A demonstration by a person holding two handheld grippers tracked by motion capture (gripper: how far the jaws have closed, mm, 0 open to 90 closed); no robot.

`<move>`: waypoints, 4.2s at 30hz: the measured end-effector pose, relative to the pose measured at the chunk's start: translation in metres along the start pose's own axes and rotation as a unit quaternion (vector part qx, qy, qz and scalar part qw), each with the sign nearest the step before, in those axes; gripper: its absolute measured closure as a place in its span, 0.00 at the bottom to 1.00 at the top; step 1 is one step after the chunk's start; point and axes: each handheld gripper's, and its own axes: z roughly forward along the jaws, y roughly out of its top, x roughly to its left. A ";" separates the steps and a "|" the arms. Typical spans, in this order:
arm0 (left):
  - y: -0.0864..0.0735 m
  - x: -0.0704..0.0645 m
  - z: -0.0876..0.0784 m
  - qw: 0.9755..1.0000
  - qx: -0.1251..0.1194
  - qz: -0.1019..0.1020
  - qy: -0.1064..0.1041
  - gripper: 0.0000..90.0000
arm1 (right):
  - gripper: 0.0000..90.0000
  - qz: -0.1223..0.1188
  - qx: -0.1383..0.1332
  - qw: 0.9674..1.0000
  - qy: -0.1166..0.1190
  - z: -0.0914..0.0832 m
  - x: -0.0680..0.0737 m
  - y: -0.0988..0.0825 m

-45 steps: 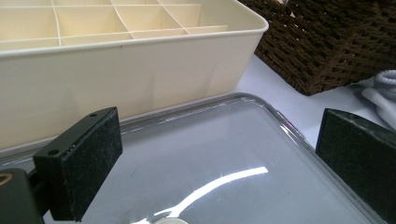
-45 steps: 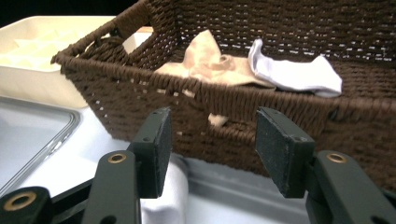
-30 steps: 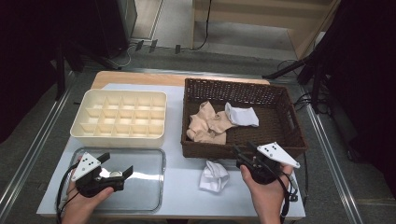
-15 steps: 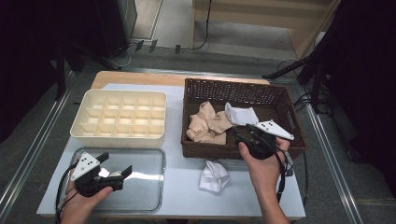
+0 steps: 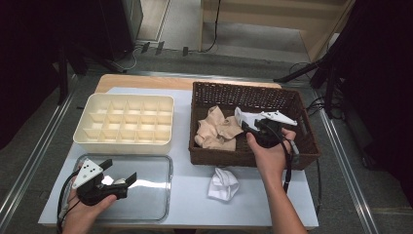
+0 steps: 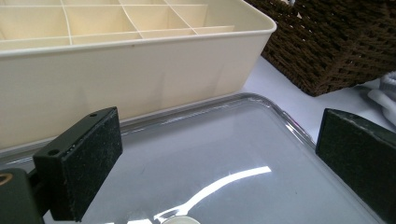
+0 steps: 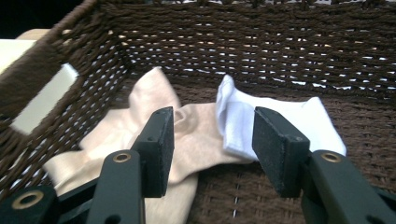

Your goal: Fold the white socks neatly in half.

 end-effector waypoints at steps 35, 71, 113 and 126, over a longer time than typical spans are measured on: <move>0.001 0.009 0.000 1.000 -0.007 -0.015 -0.001 0.01 | 0.53 0.049 0.115 0.991 -0.036 0.082 -0.023 0.028; 0.000 0.005 0.002 1.000 -0.003 -0.008 -0.002 0.01 | 0.93 0.069 0.117 0.990 -0.042 0.072 -0.028 0.030; -0.005 -0.014 0.013 1.000 0.007 0.010 -0.013 0.01 | 0.93 0.006 -0.123 0.989 0.077 -0.039 0.015 -0.026; -0.007 -0.016 0.014 1.000 0.006 0.012 -0.012 0.01 | 0.93 0.000 -0.167 0.981 0.098 -0.065 0.019 -0.025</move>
